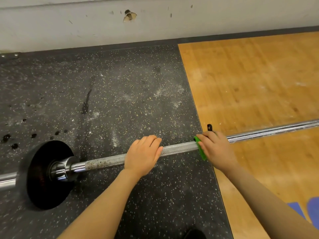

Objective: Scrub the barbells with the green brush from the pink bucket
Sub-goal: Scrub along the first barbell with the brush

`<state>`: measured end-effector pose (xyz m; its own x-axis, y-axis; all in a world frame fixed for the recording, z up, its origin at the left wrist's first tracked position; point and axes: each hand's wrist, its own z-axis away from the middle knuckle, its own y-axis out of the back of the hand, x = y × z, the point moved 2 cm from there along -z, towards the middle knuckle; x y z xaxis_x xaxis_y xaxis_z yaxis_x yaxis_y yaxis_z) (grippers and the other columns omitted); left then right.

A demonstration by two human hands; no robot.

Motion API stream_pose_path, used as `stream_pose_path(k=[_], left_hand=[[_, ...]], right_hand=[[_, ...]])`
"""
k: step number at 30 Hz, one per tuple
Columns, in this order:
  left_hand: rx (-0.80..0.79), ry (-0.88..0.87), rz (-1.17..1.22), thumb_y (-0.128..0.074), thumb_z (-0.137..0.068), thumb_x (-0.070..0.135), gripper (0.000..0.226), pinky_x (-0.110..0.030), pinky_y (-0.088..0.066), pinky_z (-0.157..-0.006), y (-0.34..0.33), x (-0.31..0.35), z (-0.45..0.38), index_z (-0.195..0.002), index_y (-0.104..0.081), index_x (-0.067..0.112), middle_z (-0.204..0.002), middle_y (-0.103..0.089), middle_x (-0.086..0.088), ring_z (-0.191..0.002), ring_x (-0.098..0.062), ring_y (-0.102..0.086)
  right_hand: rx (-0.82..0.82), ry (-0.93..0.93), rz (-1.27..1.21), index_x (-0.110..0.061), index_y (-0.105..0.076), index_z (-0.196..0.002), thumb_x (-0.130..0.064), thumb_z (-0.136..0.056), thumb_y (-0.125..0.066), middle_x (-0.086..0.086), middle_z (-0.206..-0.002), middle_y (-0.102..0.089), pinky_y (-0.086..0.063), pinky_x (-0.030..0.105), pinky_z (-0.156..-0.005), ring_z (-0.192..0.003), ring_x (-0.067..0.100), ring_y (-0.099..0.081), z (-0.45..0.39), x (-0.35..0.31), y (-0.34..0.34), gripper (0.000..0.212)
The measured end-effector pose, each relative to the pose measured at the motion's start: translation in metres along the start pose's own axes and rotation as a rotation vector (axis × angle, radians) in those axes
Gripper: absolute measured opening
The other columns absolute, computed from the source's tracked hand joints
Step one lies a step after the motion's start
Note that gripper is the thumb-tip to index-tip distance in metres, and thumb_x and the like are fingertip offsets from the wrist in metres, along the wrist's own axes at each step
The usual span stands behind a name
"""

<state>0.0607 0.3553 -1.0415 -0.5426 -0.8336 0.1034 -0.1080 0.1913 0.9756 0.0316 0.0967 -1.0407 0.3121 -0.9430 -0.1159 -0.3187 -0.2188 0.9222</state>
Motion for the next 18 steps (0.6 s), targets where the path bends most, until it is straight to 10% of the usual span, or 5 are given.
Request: stream_pose_path(k=[18], left_hand=[[-0.091,-0.022,0.047,-0.029,-0.095,0.037,0.046,-0.035,-0.053,-0.078,0.011,-0.020,-0.052,-0.111,-0.066,0.015,-0.108,-0.066,0.001,-0.094,-0.019,-0.065]], right_hand=[[0.051,-0.370,-0.099,-0.002,-0.066,-0.113,-0.033,-0.097,-0.037,0.013,-0.110,-0.063,-0.045,0.041,-0.084,-0.100,0.025,-0.044,-0.028,0.022,0.037,0.046]])
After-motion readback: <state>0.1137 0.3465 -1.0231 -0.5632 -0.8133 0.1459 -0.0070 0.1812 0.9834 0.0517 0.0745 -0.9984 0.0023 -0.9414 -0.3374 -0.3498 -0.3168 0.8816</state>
